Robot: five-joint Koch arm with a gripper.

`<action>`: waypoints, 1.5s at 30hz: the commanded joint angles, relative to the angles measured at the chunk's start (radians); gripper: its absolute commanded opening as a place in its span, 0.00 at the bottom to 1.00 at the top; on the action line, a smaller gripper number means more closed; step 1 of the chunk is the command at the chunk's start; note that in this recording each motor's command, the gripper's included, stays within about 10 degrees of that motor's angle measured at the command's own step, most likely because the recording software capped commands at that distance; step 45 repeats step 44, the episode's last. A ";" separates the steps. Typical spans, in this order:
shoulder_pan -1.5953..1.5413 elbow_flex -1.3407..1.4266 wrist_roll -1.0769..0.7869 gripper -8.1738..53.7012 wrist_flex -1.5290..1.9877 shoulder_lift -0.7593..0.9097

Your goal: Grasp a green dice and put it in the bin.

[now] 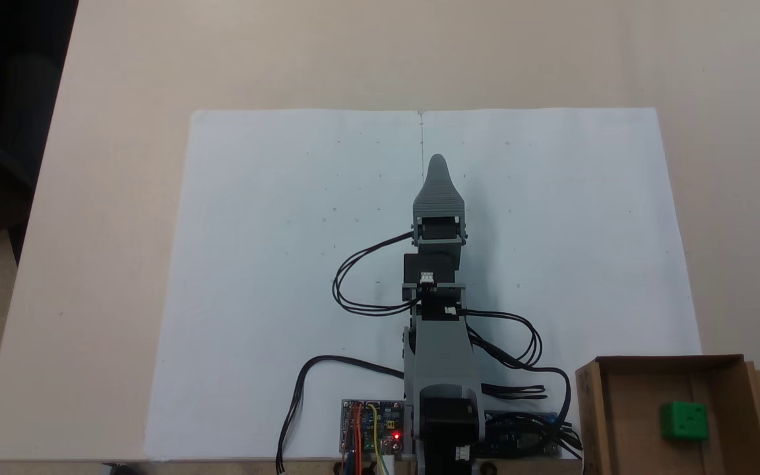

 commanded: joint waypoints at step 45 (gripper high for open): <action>0.048 0.074 0.063 0.88 -0.249 0.112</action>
